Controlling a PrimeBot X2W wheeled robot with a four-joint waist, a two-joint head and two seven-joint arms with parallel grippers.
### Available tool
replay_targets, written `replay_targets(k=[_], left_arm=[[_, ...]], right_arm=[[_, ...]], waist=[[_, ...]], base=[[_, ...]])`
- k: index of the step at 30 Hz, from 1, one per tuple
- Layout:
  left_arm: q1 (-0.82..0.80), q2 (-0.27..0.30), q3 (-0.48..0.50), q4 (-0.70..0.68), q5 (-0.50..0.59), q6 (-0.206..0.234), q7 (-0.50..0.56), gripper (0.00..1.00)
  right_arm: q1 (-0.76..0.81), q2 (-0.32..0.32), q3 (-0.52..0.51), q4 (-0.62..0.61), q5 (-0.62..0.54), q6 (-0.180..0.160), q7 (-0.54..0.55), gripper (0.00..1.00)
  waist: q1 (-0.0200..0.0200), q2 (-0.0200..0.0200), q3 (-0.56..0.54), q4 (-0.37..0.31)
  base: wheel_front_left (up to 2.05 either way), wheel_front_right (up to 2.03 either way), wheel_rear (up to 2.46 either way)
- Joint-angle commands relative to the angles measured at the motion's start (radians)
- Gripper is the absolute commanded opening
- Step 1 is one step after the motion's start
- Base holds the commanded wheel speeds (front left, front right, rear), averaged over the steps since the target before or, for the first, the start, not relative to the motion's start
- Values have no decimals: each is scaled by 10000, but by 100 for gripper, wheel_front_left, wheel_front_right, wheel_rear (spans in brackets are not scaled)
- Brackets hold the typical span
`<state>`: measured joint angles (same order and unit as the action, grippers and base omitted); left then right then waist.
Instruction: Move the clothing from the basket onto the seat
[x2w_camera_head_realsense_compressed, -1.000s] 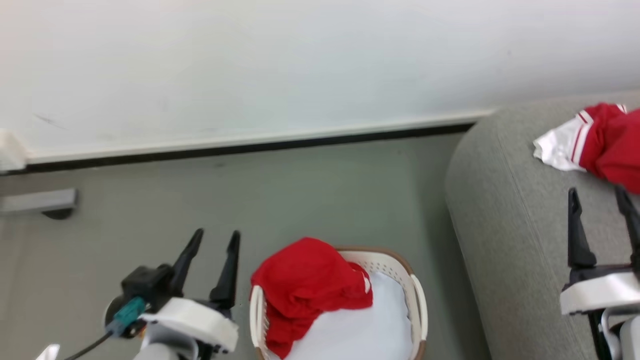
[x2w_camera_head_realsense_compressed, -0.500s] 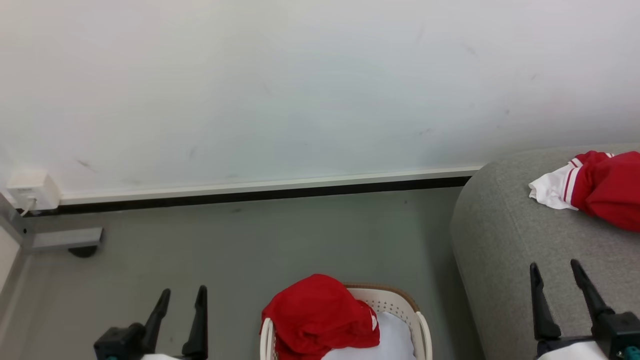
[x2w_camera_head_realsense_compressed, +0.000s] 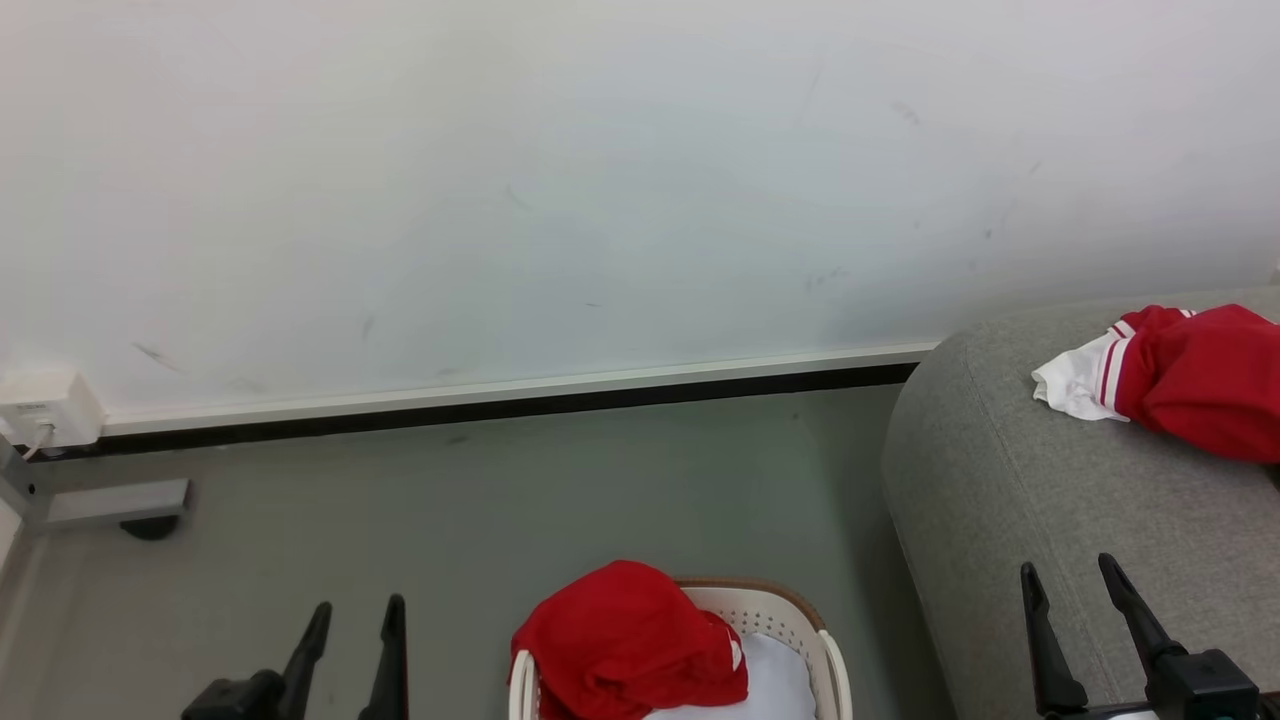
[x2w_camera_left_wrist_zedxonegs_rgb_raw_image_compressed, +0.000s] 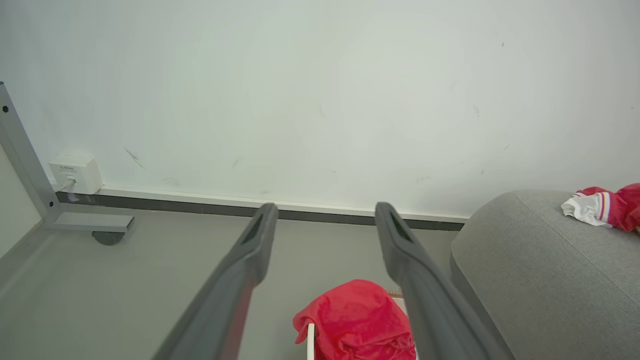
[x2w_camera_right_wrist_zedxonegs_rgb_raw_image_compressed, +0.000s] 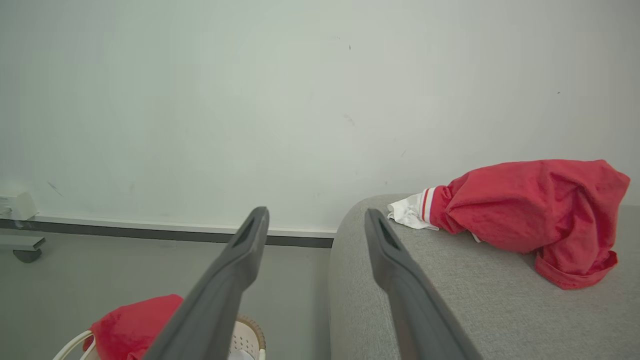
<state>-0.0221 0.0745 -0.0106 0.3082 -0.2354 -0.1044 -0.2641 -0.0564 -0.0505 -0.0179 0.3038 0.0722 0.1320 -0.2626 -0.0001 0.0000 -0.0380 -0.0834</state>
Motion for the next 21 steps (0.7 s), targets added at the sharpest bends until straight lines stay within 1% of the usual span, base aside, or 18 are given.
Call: replay_targets(k=[1, 8, 14, 16, 18, 21], left_arm=[[17, -27, 34, 16, 172, -12, -5, 100], [-67, -118, 188, 9, 279, -140, -5, 100], [-271, -147, 80, 67, 442, -207, -5, 100], [-549, -161, -93, 214, 274, -237, -5, 100], [-1036, -150, -473, 342, 341, -253, -5, 100], [-1976, 88, -1101, 671, 443, -259, -5, 100]], right_arm=[[95, -5, -2, 38, 115, -25, -33, 100], [39, -4, 82, 77, 182, -25, -33, 100], [-238, -4, 76, -73, 190, -24, -33, 100], [-348, -9, -60, -168, 188, -25, -33, 100], [-568, -7, -169, -356, 186, -25, -33, 100], [-1052, -5, -279, -667, 199, -25, -30, 100]], waist=[[1, 0, 5, -3], [1, 0, 52, -79], [1, 0, 373, -362], [1, 0, 613, -471], [1, 0, 1122, -590], [1, 0, 2010, -832]], base=[[0, 0, 0], [0, 0, 0], [0, 0, 0], [0, 0, 0], [0, 0, 0], [0, 0, 0]])
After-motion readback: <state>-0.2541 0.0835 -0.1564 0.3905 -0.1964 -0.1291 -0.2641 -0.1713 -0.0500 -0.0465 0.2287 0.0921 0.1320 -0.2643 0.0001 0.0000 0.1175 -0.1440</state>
